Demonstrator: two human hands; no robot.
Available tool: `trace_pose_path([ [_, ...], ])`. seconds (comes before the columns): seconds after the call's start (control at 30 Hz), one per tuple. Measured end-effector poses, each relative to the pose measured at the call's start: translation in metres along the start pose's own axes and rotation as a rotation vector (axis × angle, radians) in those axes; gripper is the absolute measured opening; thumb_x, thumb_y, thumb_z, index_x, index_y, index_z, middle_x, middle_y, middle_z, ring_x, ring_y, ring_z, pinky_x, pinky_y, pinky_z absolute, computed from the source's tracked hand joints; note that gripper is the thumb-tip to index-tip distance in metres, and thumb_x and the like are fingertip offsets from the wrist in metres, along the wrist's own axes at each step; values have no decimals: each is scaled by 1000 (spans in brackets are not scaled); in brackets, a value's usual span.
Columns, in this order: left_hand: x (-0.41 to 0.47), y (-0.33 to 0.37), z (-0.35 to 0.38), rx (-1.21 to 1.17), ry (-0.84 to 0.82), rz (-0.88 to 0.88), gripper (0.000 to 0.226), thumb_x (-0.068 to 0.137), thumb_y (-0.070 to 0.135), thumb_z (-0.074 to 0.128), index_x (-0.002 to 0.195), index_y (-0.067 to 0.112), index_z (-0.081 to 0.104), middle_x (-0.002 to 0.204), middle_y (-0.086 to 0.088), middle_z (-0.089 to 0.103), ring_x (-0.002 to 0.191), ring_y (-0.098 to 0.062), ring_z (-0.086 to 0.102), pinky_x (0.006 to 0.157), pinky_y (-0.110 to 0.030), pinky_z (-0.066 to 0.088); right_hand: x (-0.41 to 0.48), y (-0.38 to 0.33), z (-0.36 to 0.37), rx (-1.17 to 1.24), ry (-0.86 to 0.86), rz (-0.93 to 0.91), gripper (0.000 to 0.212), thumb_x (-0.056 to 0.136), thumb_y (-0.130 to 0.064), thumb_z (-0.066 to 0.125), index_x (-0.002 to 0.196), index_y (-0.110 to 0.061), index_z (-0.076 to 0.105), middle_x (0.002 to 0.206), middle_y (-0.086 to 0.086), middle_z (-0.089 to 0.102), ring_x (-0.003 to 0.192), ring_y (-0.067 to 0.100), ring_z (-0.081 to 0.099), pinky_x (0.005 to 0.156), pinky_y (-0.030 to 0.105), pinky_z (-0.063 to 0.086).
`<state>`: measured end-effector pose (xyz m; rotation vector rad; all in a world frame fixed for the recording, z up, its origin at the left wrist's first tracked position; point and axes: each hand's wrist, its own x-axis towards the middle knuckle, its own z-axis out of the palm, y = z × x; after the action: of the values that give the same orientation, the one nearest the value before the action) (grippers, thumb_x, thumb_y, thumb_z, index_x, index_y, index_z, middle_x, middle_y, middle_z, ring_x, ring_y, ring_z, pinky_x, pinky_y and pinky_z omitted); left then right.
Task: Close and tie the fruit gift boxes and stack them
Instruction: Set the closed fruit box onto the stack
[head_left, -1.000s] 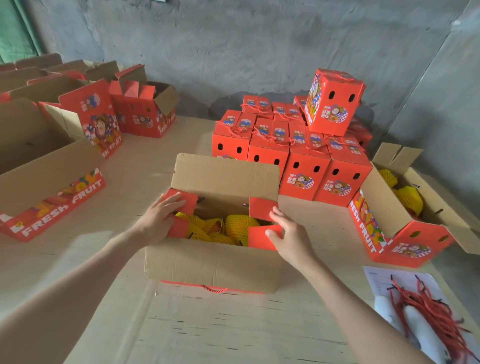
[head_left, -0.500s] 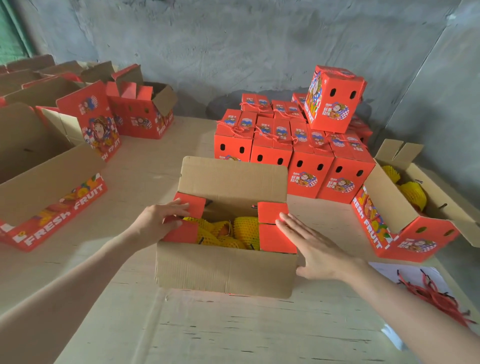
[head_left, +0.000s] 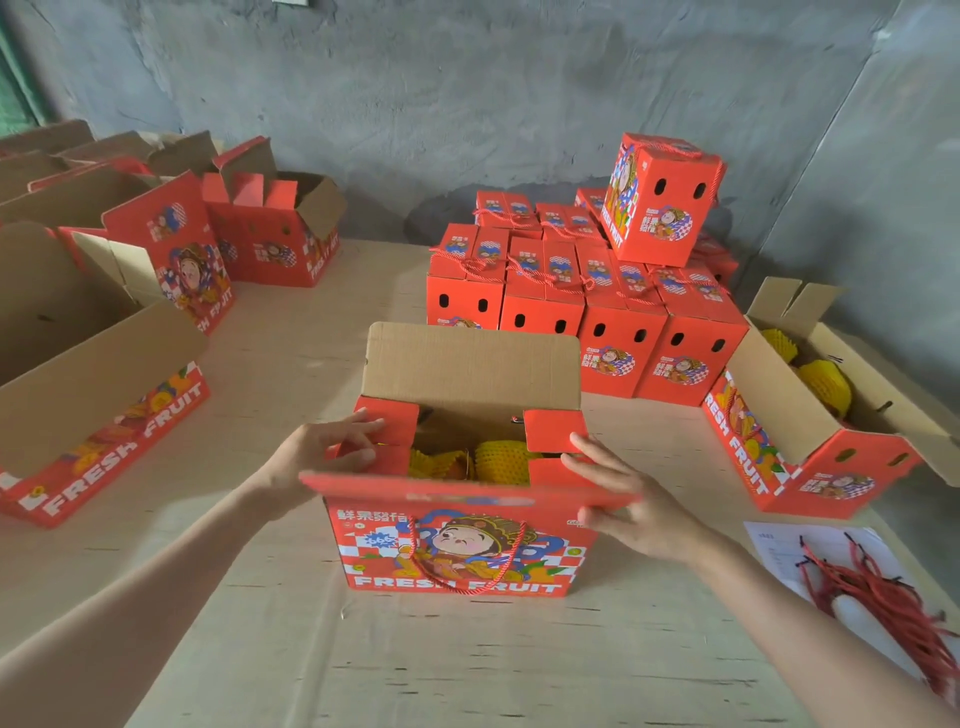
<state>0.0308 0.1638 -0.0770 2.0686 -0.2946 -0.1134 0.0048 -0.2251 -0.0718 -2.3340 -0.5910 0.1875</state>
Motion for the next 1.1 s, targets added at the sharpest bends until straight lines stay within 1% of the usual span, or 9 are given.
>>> trace_pose_path([
  [0.07,-4,4,2,-285,11,-65,29,85,41,63,99,18,73,123,10,61,124,-3,49,91,-17,42,-1,-6,5,164,107,58,69,78,-60,58,138,-28,44,146,-12,43,136,-1,33,109,24,33],
  [0.17,-13,1,8,-644,67,-158,65,81,71,30,104,23,69,112,7,69,108,-2,61,90,-22,41,0,-16,15,259,291,130,82,70,-87,41,97,-11,60,88,-4,63,80,1,56,71,9,39],
  [0.27,-24,0,19,-623,97,-151,68,79,75,37,105,20,67,107,1,72,102,-10,66,82,-21,50,5,-25,25,372,420,184,55,79,-69,43,101,-21,59,91,-5,65,84,9,60,68,6,42],
  [0.4,-24,7,37,-563,327,-179,48,72,54,73,93,11,66,90,-11,73,79,-25,69,69,-36,55,16,-35,36,488,609,200,34,97,-31,53,124,-50,44,87,-22,62,76,-9,56,69,8,43],
  [0.5,-19,14,39,-644,411,-77,31,90,28,62,118,40,54,104,22,68,96,-1,64,77,-22,52,19,-40,45,457,739,161,47,97,-20,52,129,-50,36,77,-22,58,63,-7,50,62,6,41],
  [0.7,-19,25,40,-425,544,-48,24,99,23,46,98,42,60,94,12,63,86,-11,55,71,-26,44,24,-43,46,272,827,189,29,97,-21,51,124,-31,54,95,-29,59,80,-16,54,72,0,37],
  [0.83,-19,25,43,-307,504,-8,50,95,24,57,137,40,37,115,5,61,97,-12,56,83,-26,45,27,-43,45,166,853,206,29,97,-20,51,124,-14,62,118,-13,60,108,1,54,84,-6,31],
  [0.97,-16,24,43,105,516,29,23,93,12,56,116,13,61,133,-8,53,111,-13,48,85,-13,37,27,-41,49,57,861,131,23,94,-5,54,111,-5,69,108,-1,67,100,10,61,86,1,39],
  [1.1,-13,27,42,160,557,27,13,93,12,56,103,6,63,126,-7,58,107,-16,51,86,-24,36,30,-39,48,-38,870,113,12,90,-4,60,97,-1,70,107,9,66,104,19,59,87,12,39],
])
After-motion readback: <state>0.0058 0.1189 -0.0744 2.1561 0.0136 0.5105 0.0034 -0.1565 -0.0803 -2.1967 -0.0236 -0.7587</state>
